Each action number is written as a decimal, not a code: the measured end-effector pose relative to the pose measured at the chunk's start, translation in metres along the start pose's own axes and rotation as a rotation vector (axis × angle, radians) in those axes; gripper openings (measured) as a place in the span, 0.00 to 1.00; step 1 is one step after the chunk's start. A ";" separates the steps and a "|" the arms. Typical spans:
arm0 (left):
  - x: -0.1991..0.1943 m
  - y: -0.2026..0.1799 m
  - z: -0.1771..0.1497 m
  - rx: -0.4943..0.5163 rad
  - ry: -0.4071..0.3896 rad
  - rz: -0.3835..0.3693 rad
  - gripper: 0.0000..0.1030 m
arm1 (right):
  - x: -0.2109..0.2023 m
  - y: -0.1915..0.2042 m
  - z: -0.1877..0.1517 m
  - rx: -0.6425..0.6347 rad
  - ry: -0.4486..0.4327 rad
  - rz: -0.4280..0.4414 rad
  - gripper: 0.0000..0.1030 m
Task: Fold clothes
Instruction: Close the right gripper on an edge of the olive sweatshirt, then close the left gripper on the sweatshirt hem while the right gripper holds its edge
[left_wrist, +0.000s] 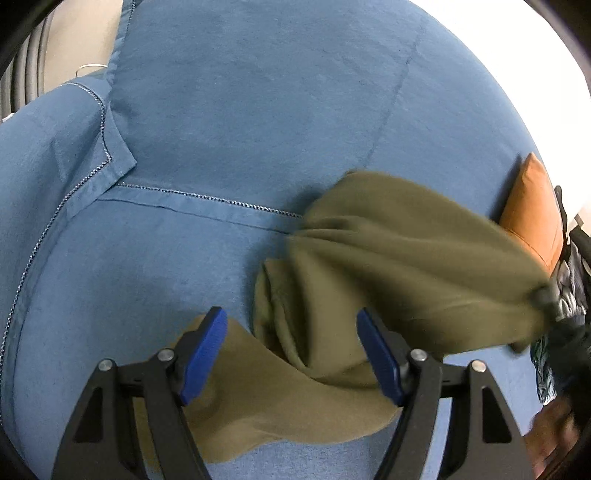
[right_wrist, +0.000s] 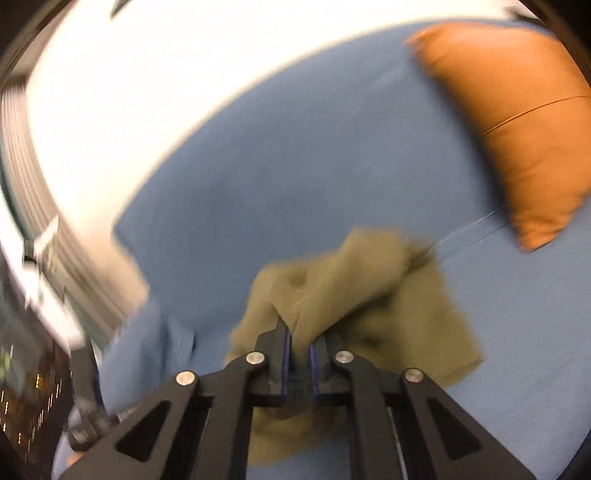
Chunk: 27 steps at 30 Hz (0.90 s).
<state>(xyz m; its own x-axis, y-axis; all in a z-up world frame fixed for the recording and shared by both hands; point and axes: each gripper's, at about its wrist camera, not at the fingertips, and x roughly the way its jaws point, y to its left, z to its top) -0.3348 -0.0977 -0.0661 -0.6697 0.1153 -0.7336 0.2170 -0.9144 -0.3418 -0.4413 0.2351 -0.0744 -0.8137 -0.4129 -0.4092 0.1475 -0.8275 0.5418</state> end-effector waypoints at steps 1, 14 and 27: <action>0.001 0.001 0.000 0.002 0.007 -0.005 0.70 | -0.015 -0.016 0.007 0.039 -0.052 -0.019 0.06; 0.016 -0.046 -0.028 0.048 0.156 -0.171 0.70 | -0.123 -0.206 0.040 0.525 -0.258 -0.336 0.10; 0.060 -0.121 -0.133 0.155 0.396 -0.125 0.57 | -0.100 -0.214 0.043 0.545 -0.074 -0.435 0.42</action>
<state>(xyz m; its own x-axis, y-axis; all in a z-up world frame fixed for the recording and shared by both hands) -0.3063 0.0715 -0.1469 -0.3538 0.3406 -0.8711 0.0227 -0.9280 -0.3720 -0.4157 0.4705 -0.1178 -0.7739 -0.0442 -0.6317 -0.4876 -0.5949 0.6390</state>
